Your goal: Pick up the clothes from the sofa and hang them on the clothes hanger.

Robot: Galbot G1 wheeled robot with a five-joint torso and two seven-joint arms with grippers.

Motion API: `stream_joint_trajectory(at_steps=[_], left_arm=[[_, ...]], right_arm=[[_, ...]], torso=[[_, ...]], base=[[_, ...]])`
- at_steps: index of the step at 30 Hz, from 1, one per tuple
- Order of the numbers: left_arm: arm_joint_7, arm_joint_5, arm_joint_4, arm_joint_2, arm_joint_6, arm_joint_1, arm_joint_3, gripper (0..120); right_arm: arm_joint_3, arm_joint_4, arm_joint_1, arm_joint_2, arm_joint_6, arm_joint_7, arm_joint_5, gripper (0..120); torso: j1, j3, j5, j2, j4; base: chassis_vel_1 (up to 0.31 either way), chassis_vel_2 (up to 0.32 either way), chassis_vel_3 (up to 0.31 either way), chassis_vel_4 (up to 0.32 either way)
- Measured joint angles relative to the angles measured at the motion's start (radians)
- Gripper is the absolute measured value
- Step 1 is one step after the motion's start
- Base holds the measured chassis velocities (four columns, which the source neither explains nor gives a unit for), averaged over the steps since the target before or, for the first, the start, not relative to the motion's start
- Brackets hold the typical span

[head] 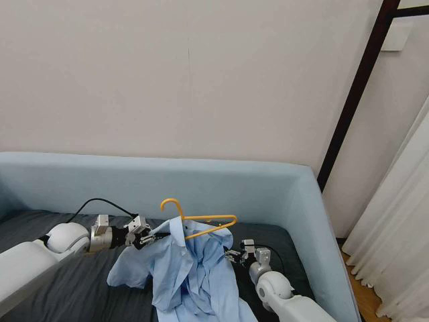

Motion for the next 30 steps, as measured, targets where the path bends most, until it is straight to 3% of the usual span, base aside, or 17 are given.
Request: stream_joint_trajectory(at_steps=[2,8,11,17,22,28,30], left_arm=[[0.000,0.000,-0.014,0.010,0.000,0.014,-0.011,1],[0.000,-0.003,-0.022,0.024,0.000,0.032,-0.035,1],[0.000,0.002,-0.025,0.034,-0.004,0.061,-0.057,1],[0.001,0.006,-0.031,0.048,-0.010,0.098,-0.093,1],[0.002,0.009,-0.044,0.067,-0.015,0.169,-0.173,1],[0.006,0.016,-0.044,0.068,-0.022,0.195,-0.198,1],[0.012,0.019,-0.043,0.068,-0.025,0.195,-0.199,1]], right_arm=[[0.025,-0.039,0.011,0.035,-0.005,-0.007,0.016,91],[0.022,-0.041,0.013,0.041,-0.006,-0.013,0.032,76],[0.011,-0.020,0.003,0.038,-0.006,-0.015,0.038,59],[0.001,-0.010,-0.010,0.039,-0.004,-0.018,0.036,43],[-0.011,-0.007,-0.009,0.037,0.001,-0.018,0.034,19],[-0.016,0.006,-0.009,0.024,0.007,-0.018,0.035,0],[-0.016,0.012,-0.008,0.020,0.008,-0.018,0.037,0]], torso=[[0.000,0.000,0.0000,0.000,0.0004],[0.000,0.000,0.0001,0.000,-0.0001],[0.000,0.000,0.0001,0.000,-0.0001],[0.000,0.000,0.0002,0.000,0.0000],[0.000,0.000,0.0002,0.000,0.0003],[0.000,0.000,0.0002,0.000,0.0000],[0.000,0.000,0.0003,0.000,-0.0001]], base=[[0.000,0.000,0.000,0.000],[0.000,0.000,0.000,0.000],[0.000,0.000,0.000,0.000],[0.000,0.000,0.000,0.000],[0.000,0.000,0.000,0.000],[0.000,0.000,0.000,0.000],[0.000,0.000,0.000,0.000]])
